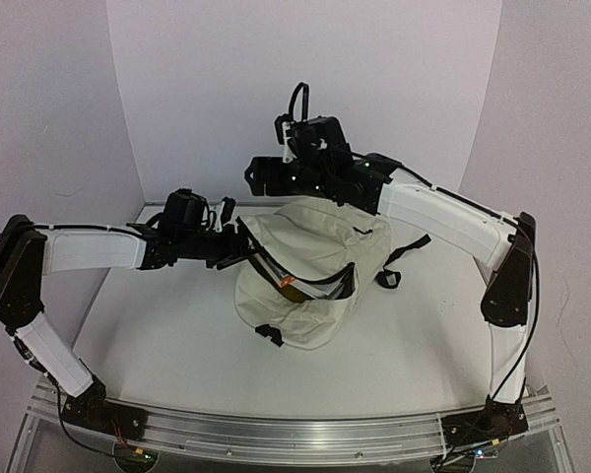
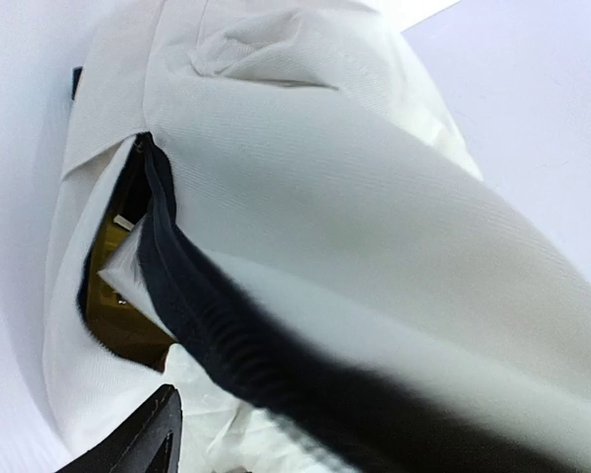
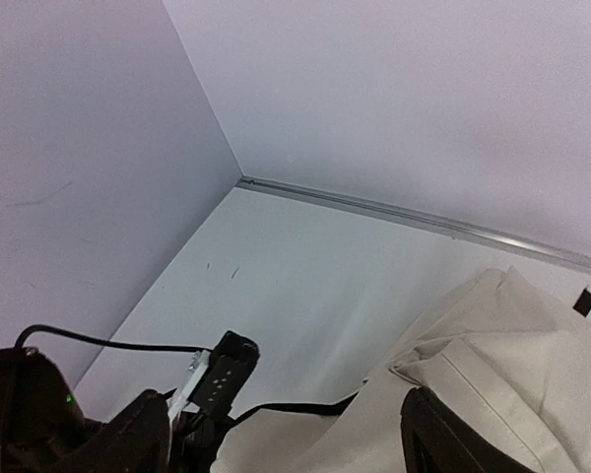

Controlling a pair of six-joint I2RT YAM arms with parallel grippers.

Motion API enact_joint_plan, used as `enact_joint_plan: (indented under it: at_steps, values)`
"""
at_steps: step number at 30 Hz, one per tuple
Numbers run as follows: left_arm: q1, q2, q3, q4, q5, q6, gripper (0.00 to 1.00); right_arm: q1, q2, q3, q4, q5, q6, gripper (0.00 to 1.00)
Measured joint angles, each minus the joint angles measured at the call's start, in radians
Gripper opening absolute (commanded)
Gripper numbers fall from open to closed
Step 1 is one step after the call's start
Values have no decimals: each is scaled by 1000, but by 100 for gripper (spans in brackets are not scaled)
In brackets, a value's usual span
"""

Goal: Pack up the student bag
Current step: Place the book in the student bag, then zip the student bag at the center of the board.

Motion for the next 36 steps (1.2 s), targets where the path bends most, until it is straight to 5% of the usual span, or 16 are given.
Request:
enact_joint_plan:
  at_steps: [15, 30, 36]
  values:
    - [0, -472, -185, -189, -246, 34, 79, -276, -319, -439, 16, -99, 30, 96]
    - [-58, -264, -32, -173, -61, 50, 84, -320, -585, -921, 51, -404, 265, 48]
    - [-59, -220, -32, -129, -26, 18, 74, -283, -659, -1063, 121, -481, 408, 39]
